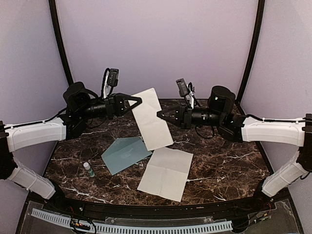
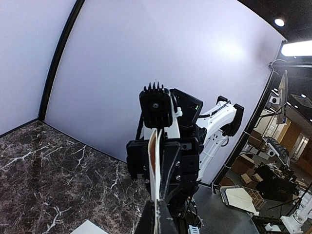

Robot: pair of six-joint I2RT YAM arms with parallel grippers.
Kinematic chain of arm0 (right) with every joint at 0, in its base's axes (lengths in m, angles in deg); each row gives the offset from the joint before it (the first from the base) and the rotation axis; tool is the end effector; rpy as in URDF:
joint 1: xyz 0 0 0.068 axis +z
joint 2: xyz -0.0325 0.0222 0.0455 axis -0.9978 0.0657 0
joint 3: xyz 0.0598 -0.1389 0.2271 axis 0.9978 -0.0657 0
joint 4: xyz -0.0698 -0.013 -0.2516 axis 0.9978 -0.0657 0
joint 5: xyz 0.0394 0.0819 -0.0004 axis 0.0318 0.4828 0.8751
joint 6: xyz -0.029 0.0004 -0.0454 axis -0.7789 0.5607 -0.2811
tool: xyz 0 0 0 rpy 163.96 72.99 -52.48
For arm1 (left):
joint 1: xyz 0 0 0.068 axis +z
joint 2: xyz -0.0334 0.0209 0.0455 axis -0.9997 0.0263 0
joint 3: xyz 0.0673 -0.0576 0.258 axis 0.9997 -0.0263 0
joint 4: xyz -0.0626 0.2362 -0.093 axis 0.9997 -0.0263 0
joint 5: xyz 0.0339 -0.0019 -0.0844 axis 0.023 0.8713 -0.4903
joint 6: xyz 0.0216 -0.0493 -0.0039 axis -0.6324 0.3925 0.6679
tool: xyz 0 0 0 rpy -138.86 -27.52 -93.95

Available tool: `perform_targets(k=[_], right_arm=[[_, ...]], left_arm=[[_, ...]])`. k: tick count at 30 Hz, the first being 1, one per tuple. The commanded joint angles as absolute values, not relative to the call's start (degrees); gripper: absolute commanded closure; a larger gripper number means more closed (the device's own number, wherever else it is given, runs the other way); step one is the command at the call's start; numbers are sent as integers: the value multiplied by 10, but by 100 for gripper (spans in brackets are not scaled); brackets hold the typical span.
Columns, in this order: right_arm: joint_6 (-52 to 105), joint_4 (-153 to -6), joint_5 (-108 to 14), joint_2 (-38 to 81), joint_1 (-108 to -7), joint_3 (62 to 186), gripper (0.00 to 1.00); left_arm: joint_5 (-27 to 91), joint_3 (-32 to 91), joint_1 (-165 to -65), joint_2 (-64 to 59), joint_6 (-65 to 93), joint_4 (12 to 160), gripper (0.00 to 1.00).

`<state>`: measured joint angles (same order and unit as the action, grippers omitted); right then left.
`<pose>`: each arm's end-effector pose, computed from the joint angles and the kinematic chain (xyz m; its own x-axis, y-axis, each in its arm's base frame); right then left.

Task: Place the letter into the envelope and seal it
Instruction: Fold the letter.

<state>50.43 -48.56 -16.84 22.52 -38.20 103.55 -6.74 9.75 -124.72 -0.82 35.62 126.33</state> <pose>0.2048 0.2601 0.3246 -0.4783 0.0784 -0.8747 -0.8750 0.0416 0.4823 0.2283 -0.1994 0.3519 -0.3183 -0.2271 -0.9204 0.9430 0.0236 -0.3320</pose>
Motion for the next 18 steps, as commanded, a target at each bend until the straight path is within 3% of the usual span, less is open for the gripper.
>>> perform_targets(k=[1,2,3,6,12,18], right_arm=[[501,-477,-170,206,-378,1030,71],[500,-482,-166,206,-378,1028,58],[501,-484,-163,204,-378,1026,51],[505,-483,-156,197,-378,1010,46],[517,-481,-166,177,-378,977,69],[528,-474,-151,178,-378,964,77]], left_arm=[[-56,97,-1240,-23,371,1292,100],[-56,97,-1238,-24,376,1294,100],[-56,97,-1236,-24,379,1298,100],[-61,97,-1228,-27,392,1307,100],[-70,95,-1214,-30,403,1317,100],[-70,92,-1208,-34,409,1324,100]])
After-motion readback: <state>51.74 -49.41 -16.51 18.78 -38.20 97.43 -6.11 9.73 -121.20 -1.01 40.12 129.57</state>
